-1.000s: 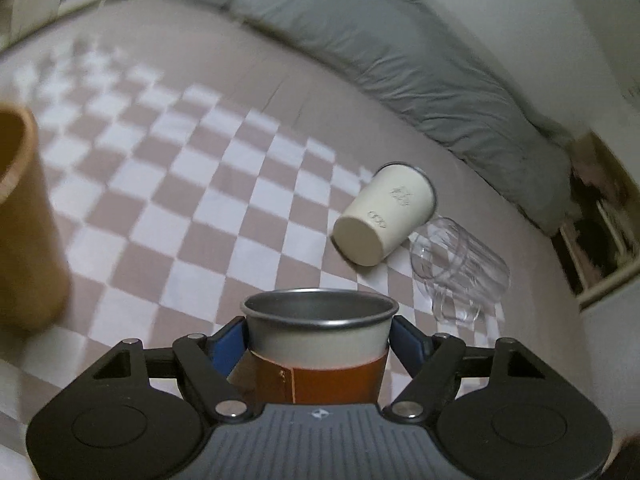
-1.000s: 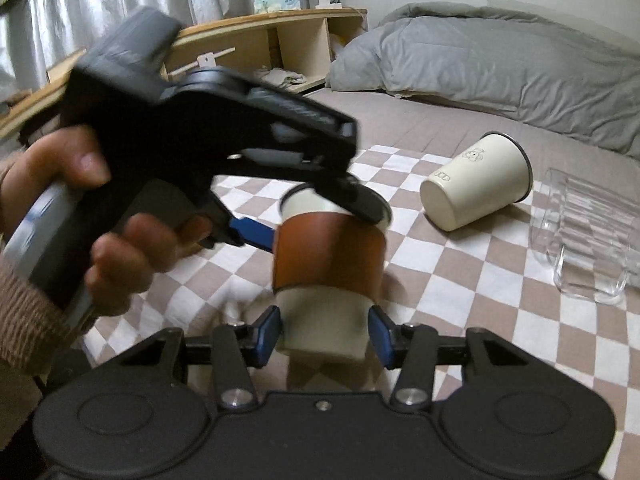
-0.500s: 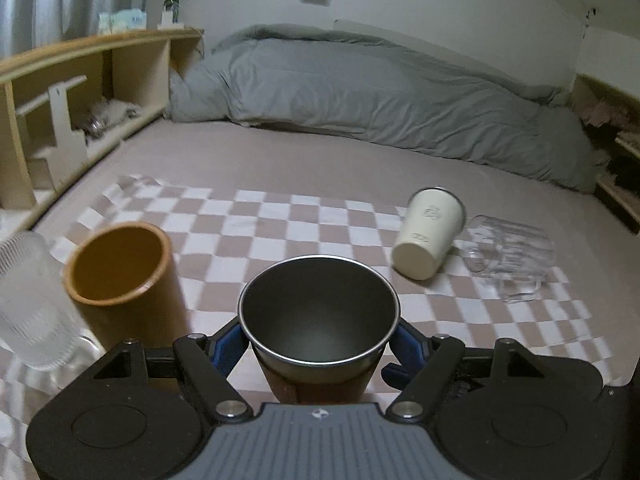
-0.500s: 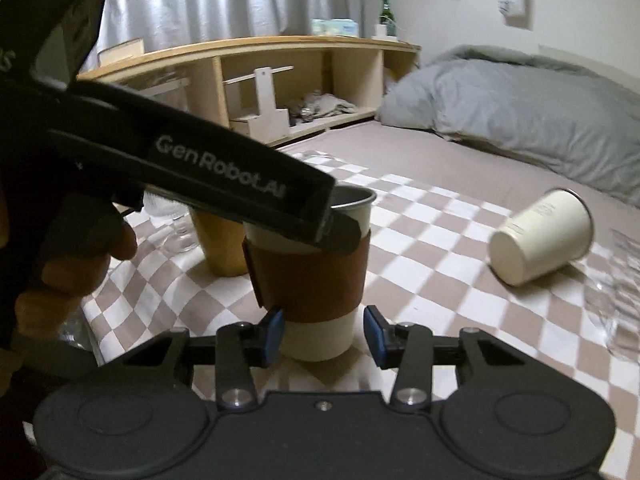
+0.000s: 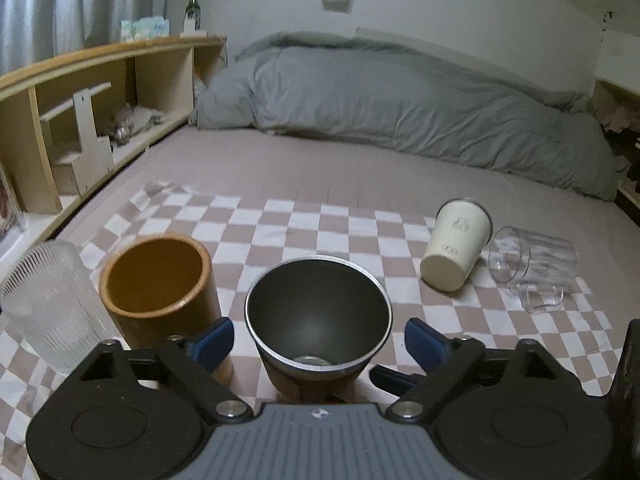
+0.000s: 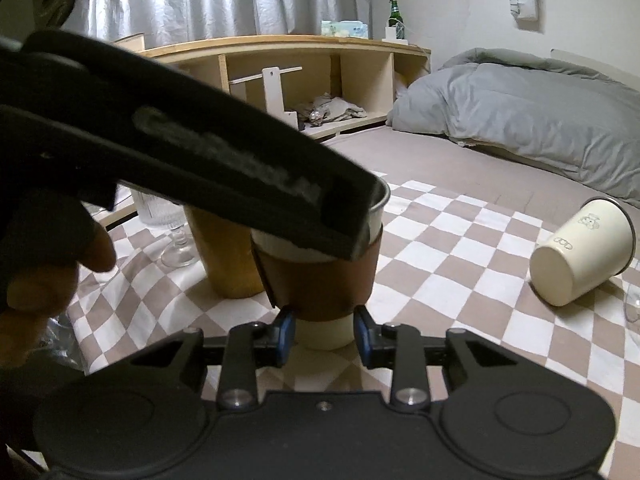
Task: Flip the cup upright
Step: 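Lower the upright cup onto the cloth and open the right tool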
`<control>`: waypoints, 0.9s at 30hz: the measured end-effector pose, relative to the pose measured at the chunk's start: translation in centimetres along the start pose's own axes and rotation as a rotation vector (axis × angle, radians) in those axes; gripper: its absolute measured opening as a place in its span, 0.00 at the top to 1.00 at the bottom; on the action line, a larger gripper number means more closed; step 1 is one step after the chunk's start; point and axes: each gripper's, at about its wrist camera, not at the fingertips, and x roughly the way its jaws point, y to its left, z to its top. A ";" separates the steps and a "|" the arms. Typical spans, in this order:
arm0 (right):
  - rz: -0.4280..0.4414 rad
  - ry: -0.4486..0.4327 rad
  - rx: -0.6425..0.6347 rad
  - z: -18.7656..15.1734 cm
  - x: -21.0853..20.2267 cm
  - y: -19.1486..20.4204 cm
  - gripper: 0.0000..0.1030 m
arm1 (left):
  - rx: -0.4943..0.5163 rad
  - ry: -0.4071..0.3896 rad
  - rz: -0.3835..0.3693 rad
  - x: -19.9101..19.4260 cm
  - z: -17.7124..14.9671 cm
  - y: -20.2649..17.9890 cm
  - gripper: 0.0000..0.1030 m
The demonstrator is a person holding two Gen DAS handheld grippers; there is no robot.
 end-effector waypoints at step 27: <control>-0.301 -0.150 0.126 1.0 -13.9 0.5 0.00 | 0.070 -0.233 0.078 -11.7 -4.8 2.7 0.00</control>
